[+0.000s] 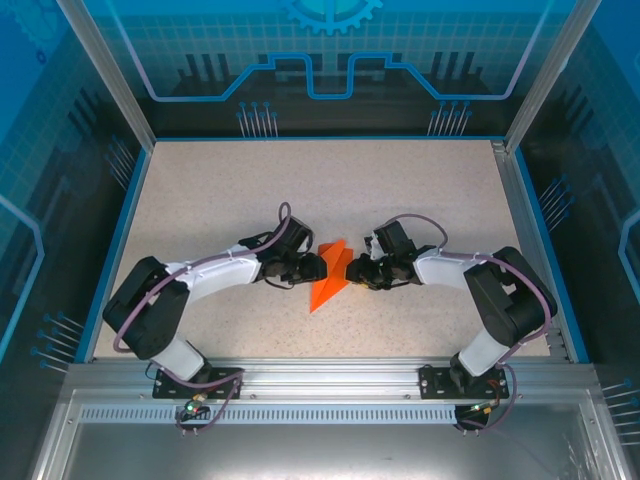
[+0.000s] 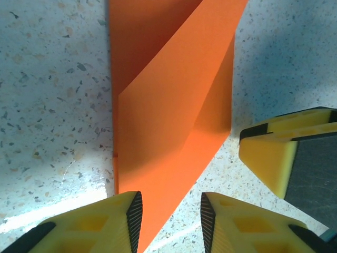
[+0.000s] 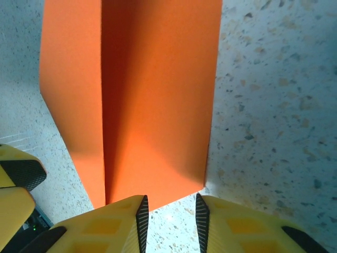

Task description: Fold a paper plane with a square sheet of paper (pick it up from the middle)

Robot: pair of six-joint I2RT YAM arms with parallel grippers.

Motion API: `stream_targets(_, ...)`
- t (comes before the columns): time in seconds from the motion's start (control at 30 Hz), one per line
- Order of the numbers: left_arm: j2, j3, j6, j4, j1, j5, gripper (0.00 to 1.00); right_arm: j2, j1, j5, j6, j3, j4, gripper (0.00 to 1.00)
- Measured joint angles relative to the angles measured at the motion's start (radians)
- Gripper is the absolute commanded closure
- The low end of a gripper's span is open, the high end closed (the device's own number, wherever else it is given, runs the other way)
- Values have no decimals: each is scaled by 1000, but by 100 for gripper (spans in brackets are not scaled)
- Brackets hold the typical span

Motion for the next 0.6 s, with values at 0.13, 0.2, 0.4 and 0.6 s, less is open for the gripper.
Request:
stream_targets(0.13, 32, 2, 0, -3, 0, -3, 65, 4, 0, 8, 7, 0, 0, 68)
stream_targets(0.2, 43, 2, 0, -3, 0, -5, 65, 12, 0, 8, 11, 0, 0, 68)
stream_targets(0.4, 54, 2, 0, -2, 2, -6, 69, 32, 0, 7, 18, 4, 0, 68)
stream_targets(0.6, 81, 2, 0, -2, 6, -6, 69, 35, 0, 5, 30, 4, 5, 68)
